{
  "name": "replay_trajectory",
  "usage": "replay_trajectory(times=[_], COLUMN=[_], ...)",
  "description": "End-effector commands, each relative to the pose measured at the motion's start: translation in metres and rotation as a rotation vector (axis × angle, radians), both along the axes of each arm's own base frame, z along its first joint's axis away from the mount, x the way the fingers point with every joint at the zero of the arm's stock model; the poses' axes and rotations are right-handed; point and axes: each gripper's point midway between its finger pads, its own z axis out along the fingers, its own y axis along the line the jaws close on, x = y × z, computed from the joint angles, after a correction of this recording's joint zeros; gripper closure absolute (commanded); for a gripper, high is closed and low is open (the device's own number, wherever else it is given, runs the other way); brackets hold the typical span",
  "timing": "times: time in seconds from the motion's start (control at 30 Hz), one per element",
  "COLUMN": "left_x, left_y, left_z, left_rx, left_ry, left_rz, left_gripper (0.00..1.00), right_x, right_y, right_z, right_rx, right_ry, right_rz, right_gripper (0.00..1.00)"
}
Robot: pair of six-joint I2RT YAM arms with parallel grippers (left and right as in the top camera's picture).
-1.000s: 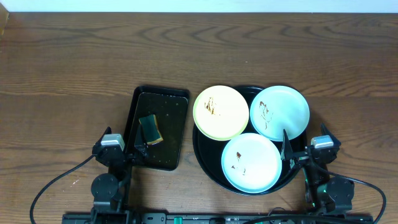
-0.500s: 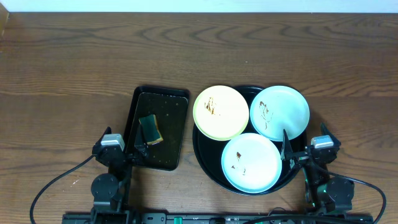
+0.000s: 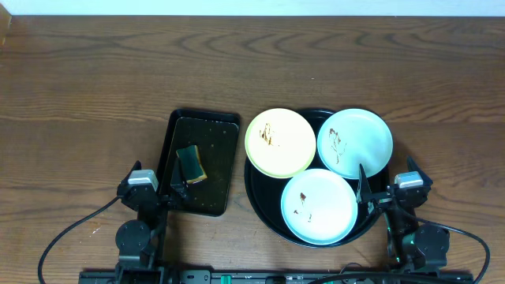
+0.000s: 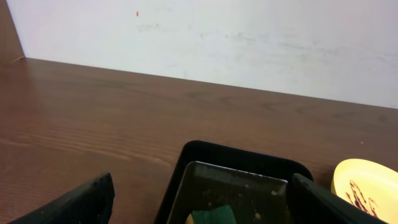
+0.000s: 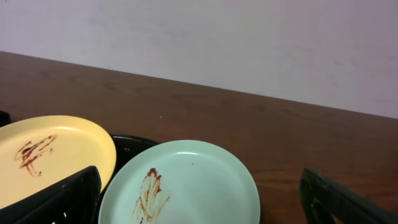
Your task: Clean dirty plates on tray and stack at the side
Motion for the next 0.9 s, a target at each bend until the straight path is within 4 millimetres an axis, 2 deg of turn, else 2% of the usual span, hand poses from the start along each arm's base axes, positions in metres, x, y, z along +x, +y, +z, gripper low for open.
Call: replay_trajectory(times=[0.0, 0.4, 0.67, 0.87], left_x=[-0.001, -0.001, -0.003, 0.002], left_y=[0.003, 0.001, -0.037, -0.047], left_z=[-0.018, -0.015, -0.013, 0.01], left_rx=[0.01, -0.011, -0.105, -0.101], left_ry=[0.056, 0.045, 0.066, 0.121], left_rz=[0.013, 0.008, -0.206, -0.265], left_gripper=[0.12, 0.12, 0.12, 0.12], right_x=[0.0, 0.0, 0.0, 0.0], right_y=[-0.002, -0.002, -0.002, -0.002], right_z=[-0.001, -0.001, -0.001, -0.001], right_rx=[0.016, 0.016, 0.016, 0.016], right_ry=[0.003, 0.003, 0.003, 0.003], right_rz=[-0.006, -0.006, -0.006, -0.006], right_gripper=[0.01, 0.01, 0.01, 0.01])
